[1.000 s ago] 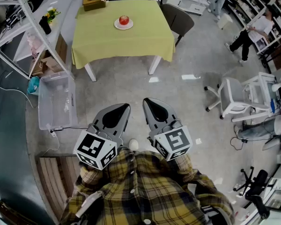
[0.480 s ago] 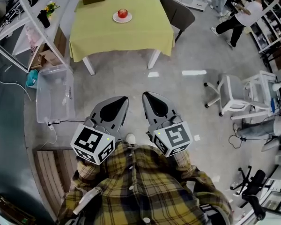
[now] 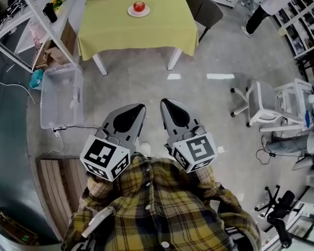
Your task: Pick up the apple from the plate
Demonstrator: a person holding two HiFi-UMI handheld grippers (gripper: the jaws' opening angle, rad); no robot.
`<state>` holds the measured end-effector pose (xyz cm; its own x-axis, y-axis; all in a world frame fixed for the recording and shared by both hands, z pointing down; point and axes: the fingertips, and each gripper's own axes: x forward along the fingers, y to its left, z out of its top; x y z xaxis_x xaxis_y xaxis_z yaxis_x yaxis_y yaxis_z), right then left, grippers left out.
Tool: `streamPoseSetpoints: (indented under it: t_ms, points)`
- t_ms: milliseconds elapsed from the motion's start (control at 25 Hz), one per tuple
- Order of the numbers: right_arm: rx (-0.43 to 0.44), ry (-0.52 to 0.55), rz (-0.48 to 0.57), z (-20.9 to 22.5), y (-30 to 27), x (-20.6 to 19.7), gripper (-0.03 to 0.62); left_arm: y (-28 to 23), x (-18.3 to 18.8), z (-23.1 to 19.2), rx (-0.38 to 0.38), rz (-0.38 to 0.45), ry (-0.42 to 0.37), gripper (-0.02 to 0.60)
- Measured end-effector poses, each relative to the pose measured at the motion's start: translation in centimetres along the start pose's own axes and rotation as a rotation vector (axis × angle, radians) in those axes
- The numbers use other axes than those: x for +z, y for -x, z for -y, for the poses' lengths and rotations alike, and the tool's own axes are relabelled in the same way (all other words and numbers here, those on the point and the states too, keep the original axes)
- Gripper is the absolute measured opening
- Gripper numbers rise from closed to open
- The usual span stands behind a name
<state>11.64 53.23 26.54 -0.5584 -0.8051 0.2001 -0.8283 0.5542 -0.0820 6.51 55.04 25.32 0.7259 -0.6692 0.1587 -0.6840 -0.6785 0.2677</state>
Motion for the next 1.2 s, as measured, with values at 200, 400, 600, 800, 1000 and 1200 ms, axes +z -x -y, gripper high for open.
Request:
streamPoseSetpoints:
  t_ms: [200, 400, 600, 800, 1000, 1200]
  points:
    - [0.0, 0.005, -0.015, 1.0, -2.5, 0.0, -0.003, -1.5, 0.2, -2.3, -0.006, -0.005, 0.013, 0.008]
    - [-0.007, 0.006, -0.021, 2.7, -6.7, 0.7, -0.003, -3.9, 1.6, -6.3, -0.013, -0.001, 0.011, 0.008]
    - [-0.016, 0.016, -0.033, 4.5, -12.5, 2.3, -0.003, -6.5, 4.2, -11.6, -0.022, 0.009, 0.006, 0.008]
    - [-0.031, 0.025, -0.01, 6.1, -17.9, 4.5, -0.003, -8.5, 6.1, -16.6, -0.024, 0.01, 0.005, 0.008]
    - [-0.042, 0.009, -0.017, 6.7, -22.2, 5.0, -0.003, -9.7, 7.0, -20.8, -0.034, -0.002, 0.004, 0.008]
    - [-0.068, -0.003, -0.028, 7.3, -24.5, 4.9, -0.003, -10.9, 7.4, -23.1, -0.059, -0.018, 0.006, 0.008]
